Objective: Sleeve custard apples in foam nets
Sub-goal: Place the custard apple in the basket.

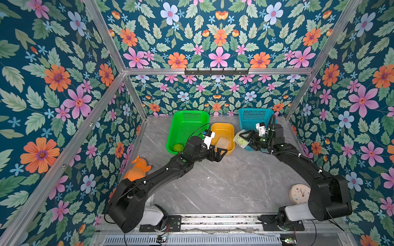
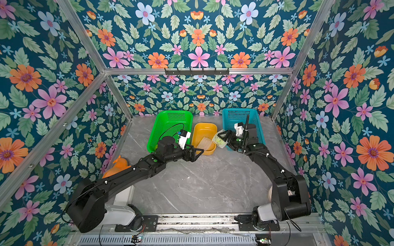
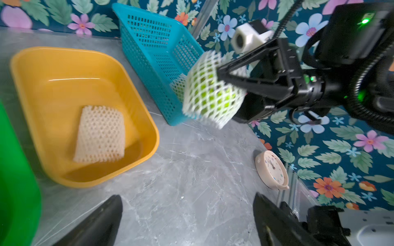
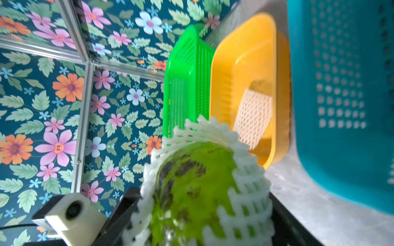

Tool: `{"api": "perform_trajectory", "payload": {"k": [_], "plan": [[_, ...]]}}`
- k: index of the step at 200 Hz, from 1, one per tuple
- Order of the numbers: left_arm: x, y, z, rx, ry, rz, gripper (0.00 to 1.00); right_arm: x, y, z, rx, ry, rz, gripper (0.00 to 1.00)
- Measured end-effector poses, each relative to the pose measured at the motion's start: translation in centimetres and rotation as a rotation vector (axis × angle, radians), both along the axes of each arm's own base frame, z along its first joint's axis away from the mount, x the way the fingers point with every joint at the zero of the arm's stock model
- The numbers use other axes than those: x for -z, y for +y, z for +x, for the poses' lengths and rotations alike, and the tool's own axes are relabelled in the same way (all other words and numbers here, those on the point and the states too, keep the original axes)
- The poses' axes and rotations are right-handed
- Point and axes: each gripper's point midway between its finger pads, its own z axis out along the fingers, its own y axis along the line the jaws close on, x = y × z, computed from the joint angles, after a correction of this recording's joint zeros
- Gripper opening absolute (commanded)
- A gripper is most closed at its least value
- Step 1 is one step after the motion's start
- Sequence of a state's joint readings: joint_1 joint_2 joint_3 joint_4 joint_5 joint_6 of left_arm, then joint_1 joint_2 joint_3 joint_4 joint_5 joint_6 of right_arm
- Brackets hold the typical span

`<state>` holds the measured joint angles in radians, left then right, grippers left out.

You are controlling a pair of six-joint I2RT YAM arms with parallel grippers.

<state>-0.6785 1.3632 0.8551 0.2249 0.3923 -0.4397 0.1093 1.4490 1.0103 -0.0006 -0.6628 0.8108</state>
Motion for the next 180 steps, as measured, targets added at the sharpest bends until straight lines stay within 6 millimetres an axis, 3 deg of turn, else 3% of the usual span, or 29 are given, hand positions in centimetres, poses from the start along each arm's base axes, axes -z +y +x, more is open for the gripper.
{"api": "perform_trajectory", "payload": {"k": [23,49,85,133,180], "plan": [[-0.1,1.3,1.2,-0.059,-0.007,0.004,1.0,-0.4,-3.8,3.2,0.081,0.009,-0.014,0.78],[0.0,1.7,1.8,-0.082,-0.005,0.001,1.0,0.9,-6.7,6.5,0.129,0.061,-0.018,0.78],[0.8,2.7,2.4,-0.125,0.017,0.011,1.0,4.3,-8.7,11.0,0.145,0.145,-0.011,0.78],[1.1,3.8,2.7,-0.163,0.016,0.016,1.0,6.3,-10.5,17.4,0.158,0.175,-0.031,0.8],[1.6,4.4,3.0,-0.191,0.018,0.028,1.0,9.3,-11.0,19.9,0.161,0.256,-0.052,0.8]]}}
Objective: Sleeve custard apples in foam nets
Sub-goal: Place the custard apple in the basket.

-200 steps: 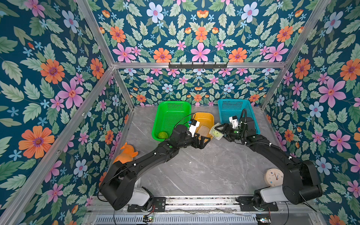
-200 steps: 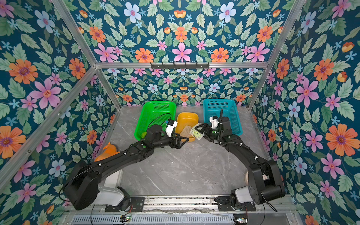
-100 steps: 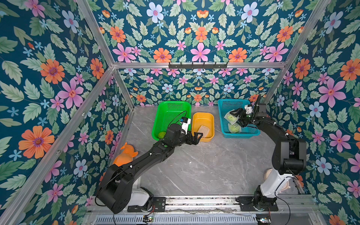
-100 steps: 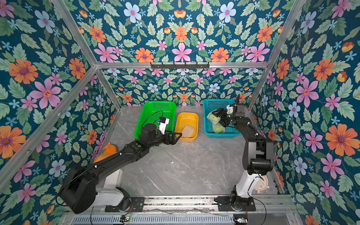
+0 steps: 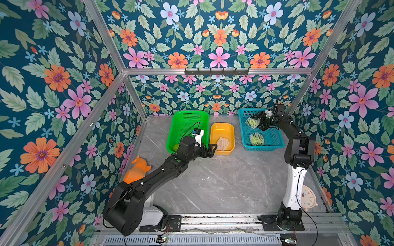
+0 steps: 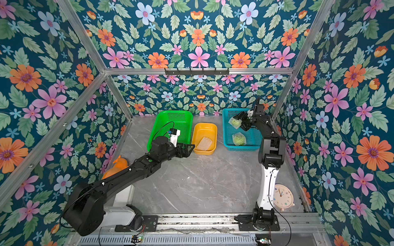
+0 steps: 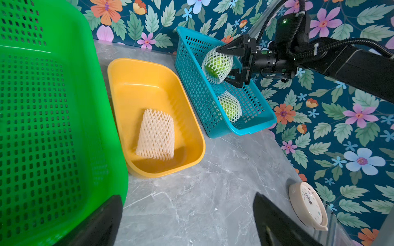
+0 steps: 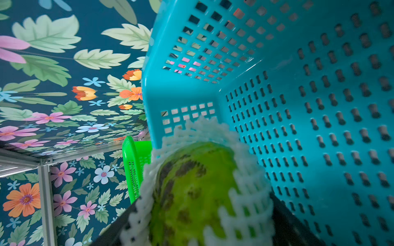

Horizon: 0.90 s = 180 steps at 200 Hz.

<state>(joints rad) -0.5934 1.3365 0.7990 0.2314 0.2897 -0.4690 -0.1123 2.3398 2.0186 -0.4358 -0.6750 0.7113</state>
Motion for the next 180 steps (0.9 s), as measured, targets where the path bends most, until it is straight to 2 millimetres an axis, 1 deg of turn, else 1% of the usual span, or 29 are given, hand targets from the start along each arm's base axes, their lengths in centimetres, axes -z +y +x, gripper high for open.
{"api": "perform_trajectory", "payload": {"k": [27,60,95,132,150,156,180], "plan": [[0.1,0.1,0.1,-0.005,0.002,0.002,1.0,1.7,0.0,0.2,-0.003,0.057,0.008,0.82],[0.3,0.0,0.3,-0.008,0.008,0.004,1.0,3.2,0.0,0.4,-0.004,0.104,0.013,0.84],[0.1,0.2,0.4,-0.016,0.006,0.005,1.0,3.8,-0.2,0.7,0.003,0.131,0.009,0.85],[-1.2,0.5,0.6,-0.031,-0.028,-0.002,1.0,4.1,-0.5,0.5,0.022,0.16,-0.005,0.92],[-1.3,0.6,0.6,-0.038,-0.029,0.001,1.0,4.4,-0.6,0.5,0.036,0.177,-0.007,0.95],[-1.3,0.6,0.6,-0.038,-0.029,0.001,1.0,4.5,-0.7,0.5,0.039,0.179,-0.011,0.99],[-0.9,0.7,0.5,-0.039,-0.022,0.005,1.0,4.6,-0.8,0.4,0.047,0.192,-0.016,0.99]]}}
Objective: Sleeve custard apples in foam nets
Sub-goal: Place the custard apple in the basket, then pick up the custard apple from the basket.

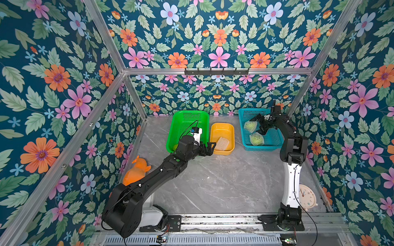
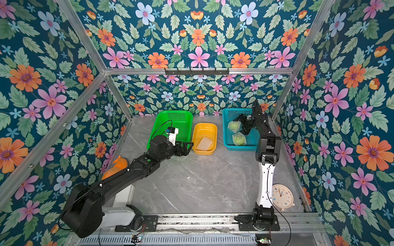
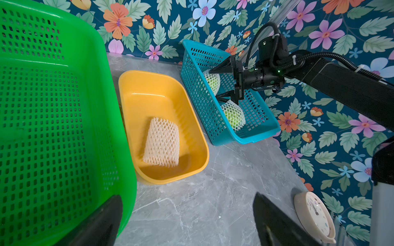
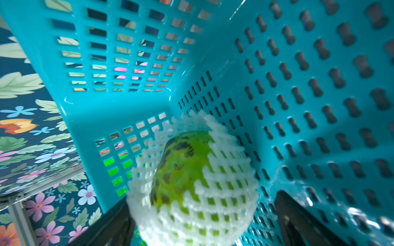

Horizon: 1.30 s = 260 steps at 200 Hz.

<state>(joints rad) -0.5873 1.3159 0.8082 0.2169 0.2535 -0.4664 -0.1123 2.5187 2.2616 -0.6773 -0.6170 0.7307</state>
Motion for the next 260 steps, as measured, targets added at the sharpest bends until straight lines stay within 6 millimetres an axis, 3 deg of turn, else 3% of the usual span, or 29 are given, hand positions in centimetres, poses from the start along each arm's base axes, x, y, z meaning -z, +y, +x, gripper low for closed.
{"api": "perform_trajectory", "payload": {"k": [32,56,119,151,171,201,233,260], "plan": [[0.2,0.2,-0.2,-0.002,0.004,-0.001,1.0,0.1,-0.4,-0.3,0.014,0.015,-0.022,0.99],[0.0,0.4,-0.1,-0.017,-0.004,0.001,1.0,-0.9,-0.9,-0.7,0.02,0.006,-0.054,0.99],[-0.8,2.7,1.3,-0.131,-0.039,0.016,1.0,-7.4,-2.7,-2.3,0.024,-0.099,-0.22,0.99],[-0.7,4.5,2.5,-0.216,-0.035,0.02,1.0,-10.6,-3.1,-4.4,0.007,-0.147,-0.319,0.99],[-0.6,6.0,3.4,-0.272,-0.032,0.034,1.0,-12.8,-1.5,-6.3,-0.044,-0.194,-0.39,0.99],[-0.3,7.9,5.0,-0.337,-0.012,0.057,1.0,-14.9,2.3,-9.6,-0.151,-0.276,-0.499,0.99],[0.4,9.0,6.0,-0.372,0.008,0.073,1.0,-14.2,6.3,-13.3,-0.258,-0.305,-0.529,0.99],[0.9,9.4,6.3,-0.38,0.021,0.08,1.0,-13.0,10.6,-16.3,-0.356,-0.339,-0.523,0.91]]}}
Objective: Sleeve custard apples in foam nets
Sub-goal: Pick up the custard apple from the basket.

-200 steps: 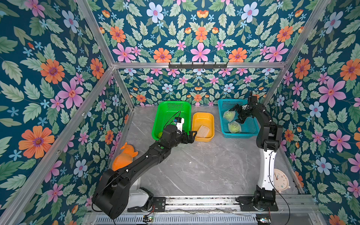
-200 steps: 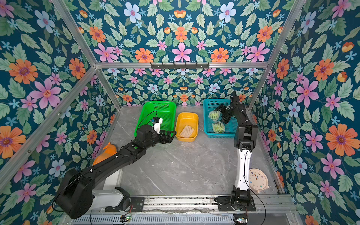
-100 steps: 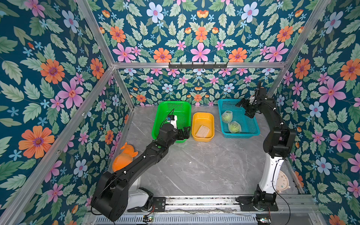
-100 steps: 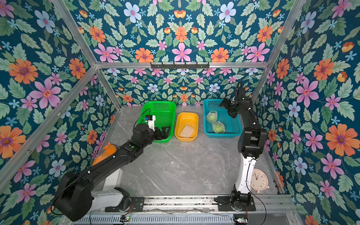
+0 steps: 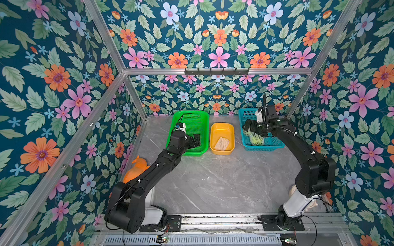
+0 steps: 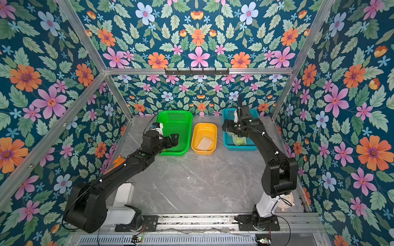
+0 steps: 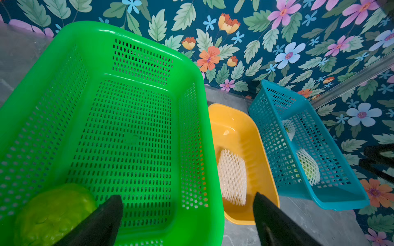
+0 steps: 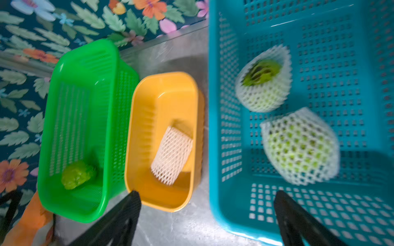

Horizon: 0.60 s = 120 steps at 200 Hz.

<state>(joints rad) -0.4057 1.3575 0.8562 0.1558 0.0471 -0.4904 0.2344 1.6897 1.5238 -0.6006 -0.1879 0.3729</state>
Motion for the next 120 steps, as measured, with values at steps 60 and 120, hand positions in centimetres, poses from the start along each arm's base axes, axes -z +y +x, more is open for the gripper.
{"api": "perform_trajectory", "payload": {"k": [60,120], "plan": [[-0.7,2.6,2.5,-0.061,0.016,0.12,0.99,1.4,9.2,-6.2,-0.211,-0.018,-0.028,0.99],[3.0,5.5,3.8,-0.091,0.214,0.333,0.9,2.3,10.8,-7.9,-0.232,-0.011,-0.043,0.99]]}}
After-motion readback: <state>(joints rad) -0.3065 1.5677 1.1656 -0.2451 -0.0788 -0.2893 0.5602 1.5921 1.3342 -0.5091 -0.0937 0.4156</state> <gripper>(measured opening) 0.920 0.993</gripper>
